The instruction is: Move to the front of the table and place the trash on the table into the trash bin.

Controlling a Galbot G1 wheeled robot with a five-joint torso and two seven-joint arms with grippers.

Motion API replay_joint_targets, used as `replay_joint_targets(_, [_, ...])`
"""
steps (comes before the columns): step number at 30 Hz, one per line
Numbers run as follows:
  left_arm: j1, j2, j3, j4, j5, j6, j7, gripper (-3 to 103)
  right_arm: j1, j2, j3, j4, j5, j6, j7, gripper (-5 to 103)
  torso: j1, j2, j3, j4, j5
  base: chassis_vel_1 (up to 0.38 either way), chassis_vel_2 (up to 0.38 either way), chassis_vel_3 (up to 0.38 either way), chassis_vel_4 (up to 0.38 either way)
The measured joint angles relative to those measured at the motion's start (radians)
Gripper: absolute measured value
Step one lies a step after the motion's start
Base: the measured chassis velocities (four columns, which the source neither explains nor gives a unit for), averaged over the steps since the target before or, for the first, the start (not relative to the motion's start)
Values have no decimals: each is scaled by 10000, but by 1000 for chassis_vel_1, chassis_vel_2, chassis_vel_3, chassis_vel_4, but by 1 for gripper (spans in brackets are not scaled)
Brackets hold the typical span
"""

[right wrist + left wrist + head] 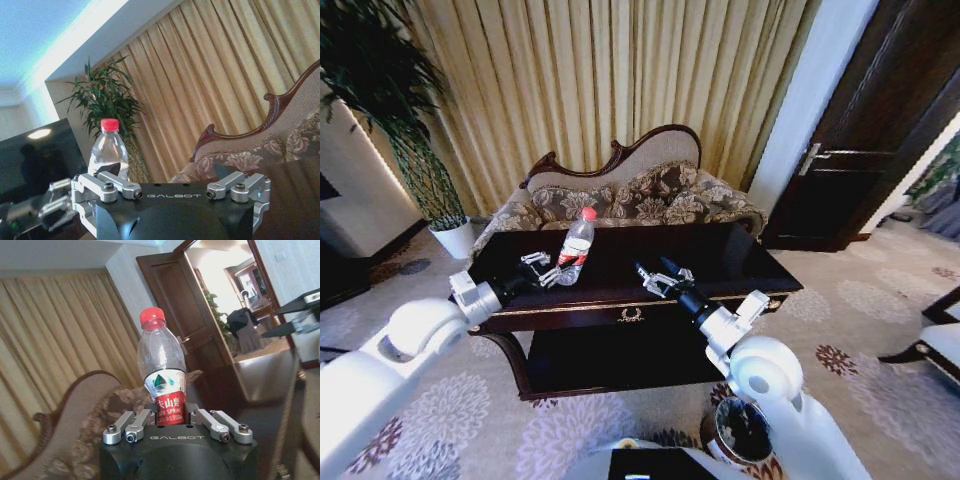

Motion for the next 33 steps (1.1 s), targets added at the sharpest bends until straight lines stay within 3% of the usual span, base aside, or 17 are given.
replay_joint_targets(2, [-917,84,589,673,3,-312,249,26,-46,-34,74,-89,10,-2,0,100,1,0,1,-1,2,0,0,0,0])
replay_joint_targets(6, [-1390,98,954,923,-71,-412,379,26,-37,-52,89,-136,52,-4,0,100,1,-1,1,-3,0,0,0,0,0])
replay_joint_targets(9, [-2709,91,2551,1173,-367,-498,870,26,183,-113,46,-267,324,-28,0,100,0,0,1,4,2,0,0,0,0])
replay_joint_targets(14, [-4606,-583,4513,1624,-398,-504,1093,26,233,-201,99,-258,430,-35,0,100,1,-1,1,-5,2,0,0,0,0])
replay_joint_targets(19, [-5873,-1161,5675,1889,-392,-452,1105,26,260,-276,191,-310,436,-35,0,100,1,0,1,-1,4,0,0,0,0])
replay_joint_targets(27, [-7022,-2118,6919,1979,-402,113,699,26,569,-118,247,-1020,355,18,1,100,1,-1,1,-1,4,0,0,0,0])
replay_joint_targets(33, [-7311,-2393,7364,2002,-427,264,497,26,755,80,325,-1572,114,181,1,100,0,-1,0,0,4,0,0,0,0])
